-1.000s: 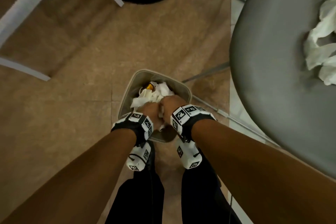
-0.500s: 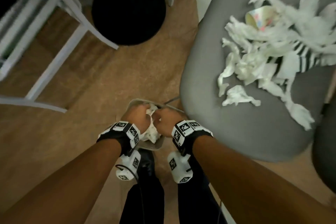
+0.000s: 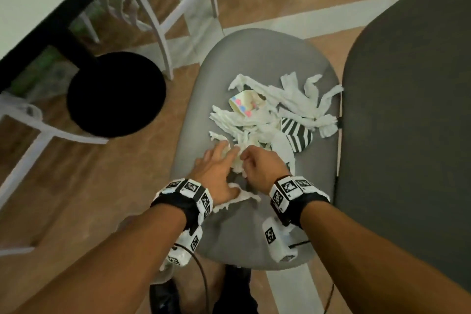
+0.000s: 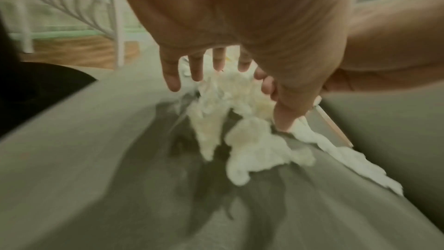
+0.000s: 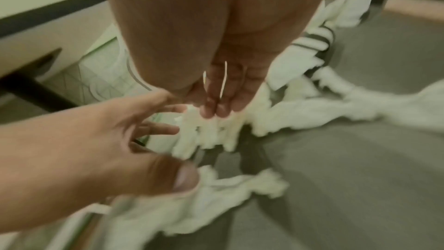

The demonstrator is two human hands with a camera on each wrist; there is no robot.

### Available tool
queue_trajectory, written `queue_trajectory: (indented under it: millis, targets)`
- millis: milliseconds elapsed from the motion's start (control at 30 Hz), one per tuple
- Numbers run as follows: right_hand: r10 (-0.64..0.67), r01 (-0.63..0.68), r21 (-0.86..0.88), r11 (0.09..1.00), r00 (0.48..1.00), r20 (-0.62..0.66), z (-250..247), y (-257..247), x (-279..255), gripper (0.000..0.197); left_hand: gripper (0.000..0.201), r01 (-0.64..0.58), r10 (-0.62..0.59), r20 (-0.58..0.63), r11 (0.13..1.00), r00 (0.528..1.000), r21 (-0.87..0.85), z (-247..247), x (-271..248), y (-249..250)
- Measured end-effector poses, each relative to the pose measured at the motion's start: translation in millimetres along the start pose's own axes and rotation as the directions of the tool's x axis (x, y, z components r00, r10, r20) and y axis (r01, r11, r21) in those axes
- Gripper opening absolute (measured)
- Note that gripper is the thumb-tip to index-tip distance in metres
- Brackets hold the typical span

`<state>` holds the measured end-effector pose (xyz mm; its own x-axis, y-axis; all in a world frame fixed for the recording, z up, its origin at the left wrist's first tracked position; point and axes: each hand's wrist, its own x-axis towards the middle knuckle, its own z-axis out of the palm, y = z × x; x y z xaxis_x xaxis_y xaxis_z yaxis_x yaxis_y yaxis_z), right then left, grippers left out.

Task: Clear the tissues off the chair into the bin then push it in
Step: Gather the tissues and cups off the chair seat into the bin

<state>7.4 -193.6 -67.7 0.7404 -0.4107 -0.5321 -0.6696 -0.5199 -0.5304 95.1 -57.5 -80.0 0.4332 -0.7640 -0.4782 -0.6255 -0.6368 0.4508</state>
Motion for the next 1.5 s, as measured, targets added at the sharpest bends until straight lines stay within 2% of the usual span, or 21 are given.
queue_trajectory:
  millis: [67,133,233,267,333,433,500,567,600,667,700,867,933,1000,1033,1100,1167,1266,1366,1500]
  targets:
    - [-0.047,0.040,-0.098,0.994,0.996,-0.072,-13,29,2,0.024,0.110,-0.033,0.017,0.117,0.990,0.993,0.134,16,8,17]
    - [-0.084,0.074,-0.188,0.979,0.996,-0.044,-22,49,3,0.035,0.105,-0.040,-0.004,0.171,0.967,0.985,0.252,29,17,24]
    - [-0.062,0.116,-0.352,0.929,0.985,0.162,-25,63,6,0.071,0.063,-0.063,0.044,0.077,0.963,0.996,0.260,30,29,22]
    - [-0.068,0.138,-0.383,0.913,0.979,0.191,-24,63,7,0.081,0.053,-0.080,0.069,0.056,0.970,0.996,0.229,28,32,19]
    - [-0.080,0.137,-0.373,0.918,0.983,0.166,-17,59,11,0.088,0.042,-0.109,0.099,0.065,0.980,0.993,0.165,20,35,13]
    - [-0.046,0.095,-0.345,0.934,0.988,0.148,-5,52,19,0.077,0.035,-0.080,0.075,0.063,0.994,0.995,0.072,8,34,12]
    - [-0.034,0.100,-0.385,0.918,0.984,0.173,3,49,23,0.061,0.035,-0.025,0.025,-0.001,1.000,1.000,-0.015,2,30,15]
    - [-0.027,0.098,-0.419,0.903,0.985,0.173,8,45,25,0.042,0.040,-0.013,0.007,-0.067,0.996,0.998,-0.086,-1,27,14]
    - [-0.033,0.105,-0.428,0.898,0.985,0.171,9,44,25,0.036,0.050,-0.015,0.007,-0.081,0.994,0.997,-0.106,0,26,13]
    - [-0.064,0.132,-0.405,0.905,0.982,0.175,9,43,23,0.029,0.073,0.006,-0.013,-0.060,0.994,0.998,-0.112,1,24,9]
    - [-0.083,0.144,-0.372,0.917,0.981,0.176,6,40,20,0.028,0.078,0.027,-0.031,-0.043,0.995,0.999,-0.098,2,24,8]
    - [-0.188,0.254,-0.240,0.937,0.945,0.267,2,22,5,0.032,0.088,0.145,-0.150,0.094,0.988,0.984,0.060,5,15,0]
    - [-0.169,0.231,-0.209,0.950,0.947,0.275,5,13,-3,0.029,0.078,0.153,-0.164,0.088,0.980,0.982,0.126,10,7,-4]
    - [-0.127,0.172,-0.151,0.974,0.955,0.269,14,5,-9,0.030,0.049,0.135,-0.142,0.050,0.982,0.989,0.131,16,-1,-9]
    - [-0.115,0.147,-0.105,0.984,0.958,0.262,18,0,-13,0.034,0.035,0.125,-0.129,0.035,0.987,0.991,0.101,19,-5,-12]
    - [-0.101,0.108,-0.016,0.994,0.965,0.241,28,-7,-18,0.048,0.022,0.105,-0.105,0.016,0.994,0.994,-0.028,25,-15,-19]
    - [-0.078,0.084,-0.015,0.996,0.966,0.246,38,-16,-20,0.046,0.017,0.091,-0.097,-0.027,0.979,0.995,-0.182,30,-26,-26]
    - [-0.045,0.063,-0.067,0.996,0.970,0.238,52,-31,-25,0.023,0.010,0.092,-0.122,-0.073,0.943,0.990,-0.320,30,-41,-33]
    - [-0.014,0.033,-0.097,0.995,0.980,0.198,64,-54,-35,0.025,0.004,0.168,-0.227,-0.084,0.883,0.970,-0.438,22,-59,-41]
    - [-0.031,0.039,-0.031,0.999,0.973,0.227,90,-92,-43,0.011,0.006,0.231,-0.332,-0.091,0.803,0.939,-0.550,9,-89,-65]
